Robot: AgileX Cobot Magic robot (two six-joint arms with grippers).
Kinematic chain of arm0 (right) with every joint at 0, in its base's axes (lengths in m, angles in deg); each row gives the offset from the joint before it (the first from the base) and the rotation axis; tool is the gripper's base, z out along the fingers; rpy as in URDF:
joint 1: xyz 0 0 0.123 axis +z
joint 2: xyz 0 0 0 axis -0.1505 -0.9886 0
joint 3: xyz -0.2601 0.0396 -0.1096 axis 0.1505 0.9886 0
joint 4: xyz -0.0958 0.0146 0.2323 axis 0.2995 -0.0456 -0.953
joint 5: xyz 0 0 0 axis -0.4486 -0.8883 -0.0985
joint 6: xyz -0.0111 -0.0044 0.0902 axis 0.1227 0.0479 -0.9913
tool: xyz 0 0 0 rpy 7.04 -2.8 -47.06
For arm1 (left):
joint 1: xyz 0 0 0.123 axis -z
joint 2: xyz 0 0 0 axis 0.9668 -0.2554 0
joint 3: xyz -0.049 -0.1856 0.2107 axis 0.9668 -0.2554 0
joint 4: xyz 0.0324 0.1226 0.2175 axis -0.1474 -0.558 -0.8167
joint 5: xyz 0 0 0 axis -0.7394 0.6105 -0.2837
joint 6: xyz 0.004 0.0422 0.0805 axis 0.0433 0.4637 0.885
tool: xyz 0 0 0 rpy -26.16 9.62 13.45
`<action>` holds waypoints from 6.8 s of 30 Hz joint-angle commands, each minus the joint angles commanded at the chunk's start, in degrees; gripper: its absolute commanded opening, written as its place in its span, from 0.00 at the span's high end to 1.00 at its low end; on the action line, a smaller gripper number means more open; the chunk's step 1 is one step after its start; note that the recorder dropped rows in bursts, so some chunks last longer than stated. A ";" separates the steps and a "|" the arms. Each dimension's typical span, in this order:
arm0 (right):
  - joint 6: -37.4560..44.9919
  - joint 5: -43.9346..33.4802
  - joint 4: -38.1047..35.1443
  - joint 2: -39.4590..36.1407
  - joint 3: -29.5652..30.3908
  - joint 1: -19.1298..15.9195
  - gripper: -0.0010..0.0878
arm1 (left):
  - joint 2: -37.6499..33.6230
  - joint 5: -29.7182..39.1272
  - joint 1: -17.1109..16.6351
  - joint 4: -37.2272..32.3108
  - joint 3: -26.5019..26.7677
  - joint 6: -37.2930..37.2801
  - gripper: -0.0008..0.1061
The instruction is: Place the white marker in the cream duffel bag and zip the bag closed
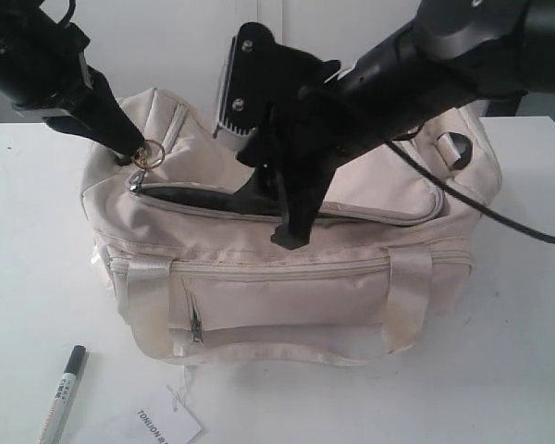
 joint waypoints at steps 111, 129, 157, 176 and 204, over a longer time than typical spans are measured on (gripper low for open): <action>-19.95 10.21 0.52 0.03 0.00 5.49 0.44 | -2.52 -9.24 0.13 -30.24 0.00 -7.87 0.60; -48.99 -32.51 14.63 15.67 0.00 -7.55 0.99 | 1.00 -0.15 0.13 -6.47 0.00 5.69 0.99; -61.01 -27.65 17.07 17.01 0.00 -36.34 0.99 | 1.00 -15.77 13.49 -2.41 -10.07 23.67 0.99; -61.15 -19.25 16.94 16.07 6.15 -36.75 0.99 | -3.98 -26.08 19.28 0.04 -11.54 34.16 0.55; -61.04 -16.83 16.94 16.07 8.72 -36.75 0.99 | -8.75 -36.22 19.28 -4.22 -11.54 35.99 0.86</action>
